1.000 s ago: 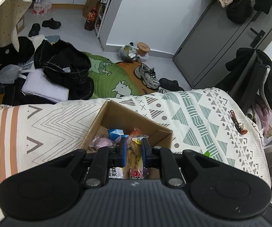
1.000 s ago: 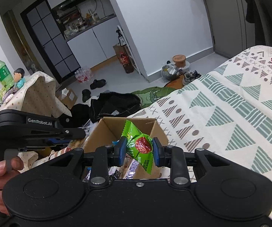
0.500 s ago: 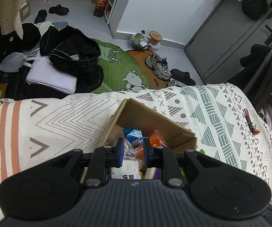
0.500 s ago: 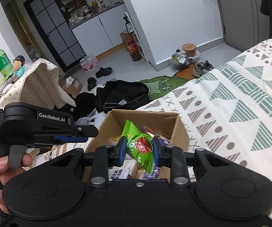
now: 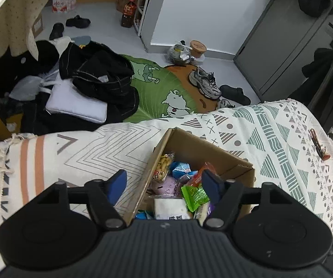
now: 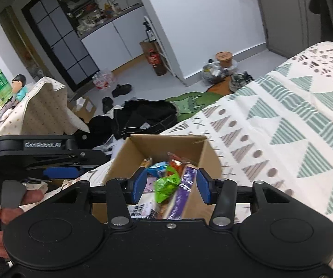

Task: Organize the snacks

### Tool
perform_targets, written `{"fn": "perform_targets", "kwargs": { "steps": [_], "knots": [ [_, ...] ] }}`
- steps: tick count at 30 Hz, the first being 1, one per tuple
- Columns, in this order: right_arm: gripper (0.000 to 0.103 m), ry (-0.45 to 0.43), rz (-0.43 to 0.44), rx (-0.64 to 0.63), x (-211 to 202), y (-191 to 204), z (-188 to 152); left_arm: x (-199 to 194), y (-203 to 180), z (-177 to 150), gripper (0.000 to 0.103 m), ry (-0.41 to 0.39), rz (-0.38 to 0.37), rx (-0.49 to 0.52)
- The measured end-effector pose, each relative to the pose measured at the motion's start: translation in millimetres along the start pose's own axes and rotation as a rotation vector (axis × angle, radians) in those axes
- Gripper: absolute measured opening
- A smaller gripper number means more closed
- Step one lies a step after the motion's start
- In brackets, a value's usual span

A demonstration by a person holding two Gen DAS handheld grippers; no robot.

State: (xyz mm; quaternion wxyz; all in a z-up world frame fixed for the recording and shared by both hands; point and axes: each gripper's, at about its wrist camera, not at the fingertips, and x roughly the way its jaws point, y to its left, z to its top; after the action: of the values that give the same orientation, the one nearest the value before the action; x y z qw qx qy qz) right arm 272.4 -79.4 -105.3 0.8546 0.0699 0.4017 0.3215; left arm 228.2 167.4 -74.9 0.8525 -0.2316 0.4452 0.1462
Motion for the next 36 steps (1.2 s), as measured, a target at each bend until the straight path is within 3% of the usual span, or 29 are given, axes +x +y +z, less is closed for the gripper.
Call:
{"fn": "perform_targets", "kwargs": {
  "steps": [5,19,30,36],
  "knots": [
    [0.056,-0.01,-0.027,-0.006,-16.8,-4.5,-4.0,-11.2,-8.1,-7.7,0.083,0.004,-0.006,0.034],
    [0.082,-0.083,-0.059,-0.003,-72.7,-15.8,-12.4,-51.2,-33.3,-33.4,0.085,-0.015,-0.005,0.121],
    [0.103,-0.143,-0.099,-0.011,-112.4,-28.1,-24.8,-87.5,-52.0,-68.2,0.101,-0.087,-0.015,0.155],
    [0.103,-0.145,-0.106,-0.001,-126.6,-33.3,-29.5,-106.6,-59.2,-83.3,0.103,-0.116,-0.015,0.184]
  ]
}}
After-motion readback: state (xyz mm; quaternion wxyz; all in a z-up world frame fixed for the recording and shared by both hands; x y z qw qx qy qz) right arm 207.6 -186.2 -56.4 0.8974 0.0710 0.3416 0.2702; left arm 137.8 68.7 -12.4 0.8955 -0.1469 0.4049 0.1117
